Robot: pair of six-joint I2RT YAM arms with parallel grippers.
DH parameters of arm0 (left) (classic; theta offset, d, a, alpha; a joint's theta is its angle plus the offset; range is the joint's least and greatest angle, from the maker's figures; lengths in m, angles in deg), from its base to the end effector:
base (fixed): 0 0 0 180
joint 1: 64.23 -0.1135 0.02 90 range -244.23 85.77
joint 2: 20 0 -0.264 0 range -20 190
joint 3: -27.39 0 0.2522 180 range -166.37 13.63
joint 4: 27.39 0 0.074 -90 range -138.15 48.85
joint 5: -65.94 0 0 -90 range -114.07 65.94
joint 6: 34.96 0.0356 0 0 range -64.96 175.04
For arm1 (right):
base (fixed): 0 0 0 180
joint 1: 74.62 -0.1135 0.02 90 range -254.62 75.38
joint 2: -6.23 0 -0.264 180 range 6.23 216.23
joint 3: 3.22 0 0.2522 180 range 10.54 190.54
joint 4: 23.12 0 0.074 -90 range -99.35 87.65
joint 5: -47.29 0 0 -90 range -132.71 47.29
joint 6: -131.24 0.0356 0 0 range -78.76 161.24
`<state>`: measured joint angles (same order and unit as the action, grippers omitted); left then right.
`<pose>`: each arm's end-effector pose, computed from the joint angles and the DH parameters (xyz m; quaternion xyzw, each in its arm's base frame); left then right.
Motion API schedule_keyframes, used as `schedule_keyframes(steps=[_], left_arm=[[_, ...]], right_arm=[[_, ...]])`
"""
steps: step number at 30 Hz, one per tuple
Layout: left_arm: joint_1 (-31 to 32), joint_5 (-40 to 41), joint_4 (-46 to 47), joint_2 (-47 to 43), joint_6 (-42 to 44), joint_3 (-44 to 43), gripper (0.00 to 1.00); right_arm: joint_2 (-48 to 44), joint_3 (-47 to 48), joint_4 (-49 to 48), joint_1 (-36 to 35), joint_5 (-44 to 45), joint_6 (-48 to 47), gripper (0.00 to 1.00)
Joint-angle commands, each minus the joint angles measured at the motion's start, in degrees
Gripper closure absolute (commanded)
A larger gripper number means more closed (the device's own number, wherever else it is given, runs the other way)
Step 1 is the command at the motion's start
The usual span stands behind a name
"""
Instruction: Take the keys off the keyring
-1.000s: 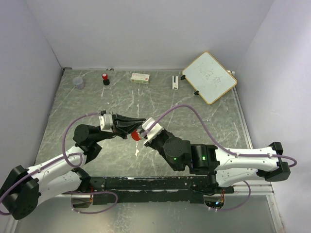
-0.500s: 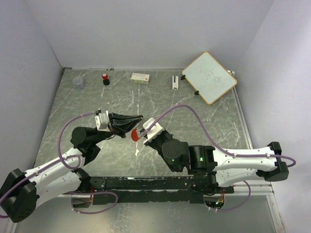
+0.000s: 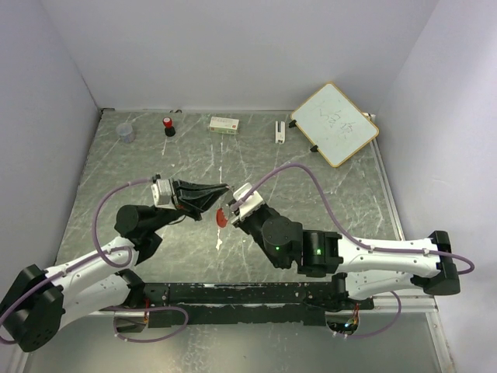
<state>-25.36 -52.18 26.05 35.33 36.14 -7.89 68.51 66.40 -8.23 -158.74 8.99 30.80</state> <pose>0.1411 -0.1353 0.3022 0.2904 0.4159 -0.5134 0.6922 0.0526 0.2384 0.3668 -0.3023 0.6703 0.0931 0.6713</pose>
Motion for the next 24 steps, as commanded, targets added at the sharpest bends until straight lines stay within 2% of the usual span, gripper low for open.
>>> schedule_keyframes(steps=[1,10,24], left_arm=[[-0.28,3.55,9.98,0.96,-3.43,-0.21,0.93],[-0.21,4.91,16.56,3.97,-5.68,0.68,0.93],[-0.21,9.49,28.09,4.28,-9.22,3.9,0.93]], right_arm=[[1.57,-0.69,-3.32,0.86,-2.79,-0.68,1.0],[4.63,0.81,-6.2,0.92,-6.79,-1.89,1.0],[3.06,-1.62,-5.18,1.49,-5.92,0.03,1.0]])
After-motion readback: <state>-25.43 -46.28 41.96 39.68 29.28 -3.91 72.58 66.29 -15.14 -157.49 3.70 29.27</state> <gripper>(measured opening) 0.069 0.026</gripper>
